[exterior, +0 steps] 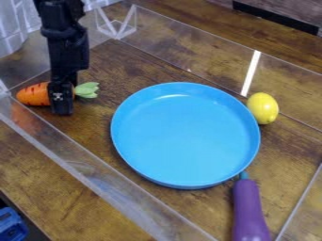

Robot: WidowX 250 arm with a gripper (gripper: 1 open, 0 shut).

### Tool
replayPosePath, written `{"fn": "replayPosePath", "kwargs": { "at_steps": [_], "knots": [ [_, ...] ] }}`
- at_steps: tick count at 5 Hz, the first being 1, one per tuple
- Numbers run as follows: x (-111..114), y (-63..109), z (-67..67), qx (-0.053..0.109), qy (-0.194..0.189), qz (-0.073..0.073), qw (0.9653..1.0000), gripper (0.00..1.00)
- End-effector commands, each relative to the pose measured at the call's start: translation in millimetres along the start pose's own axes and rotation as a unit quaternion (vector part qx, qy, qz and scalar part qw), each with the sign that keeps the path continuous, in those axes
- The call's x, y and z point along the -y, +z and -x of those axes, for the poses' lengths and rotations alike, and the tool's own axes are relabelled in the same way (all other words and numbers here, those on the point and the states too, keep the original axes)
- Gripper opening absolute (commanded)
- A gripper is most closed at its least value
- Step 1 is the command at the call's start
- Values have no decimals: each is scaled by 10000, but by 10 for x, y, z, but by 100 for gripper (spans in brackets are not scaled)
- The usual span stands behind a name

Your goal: Move the carrot to the left side

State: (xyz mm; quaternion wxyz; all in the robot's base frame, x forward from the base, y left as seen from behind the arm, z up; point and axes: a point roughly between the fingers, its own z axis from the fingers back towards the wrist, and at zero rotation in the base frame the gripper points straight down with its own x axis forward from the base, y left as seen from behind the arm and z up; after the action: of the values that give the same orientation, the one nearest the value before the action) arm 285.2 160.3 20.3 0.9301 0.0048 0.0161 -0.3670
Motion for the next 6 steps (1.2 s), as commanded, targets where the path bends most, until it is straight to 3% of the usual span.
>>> {"fn": "replayPosePath", "kwargs": {
  "at_steps": [1,2,4,5,6],
  "knots": [
    [-31,88,18,52,-271,-183,9995,100],
    [23,87,-11,48,-664,-196,9976,100],
    [-174,82,17,35,-317,-198,9993,100],
    [-217,70,29,28,-459,-193,9988,100],
    [-256,61,43,24,-587,-184,9981,0]
  ]
}}
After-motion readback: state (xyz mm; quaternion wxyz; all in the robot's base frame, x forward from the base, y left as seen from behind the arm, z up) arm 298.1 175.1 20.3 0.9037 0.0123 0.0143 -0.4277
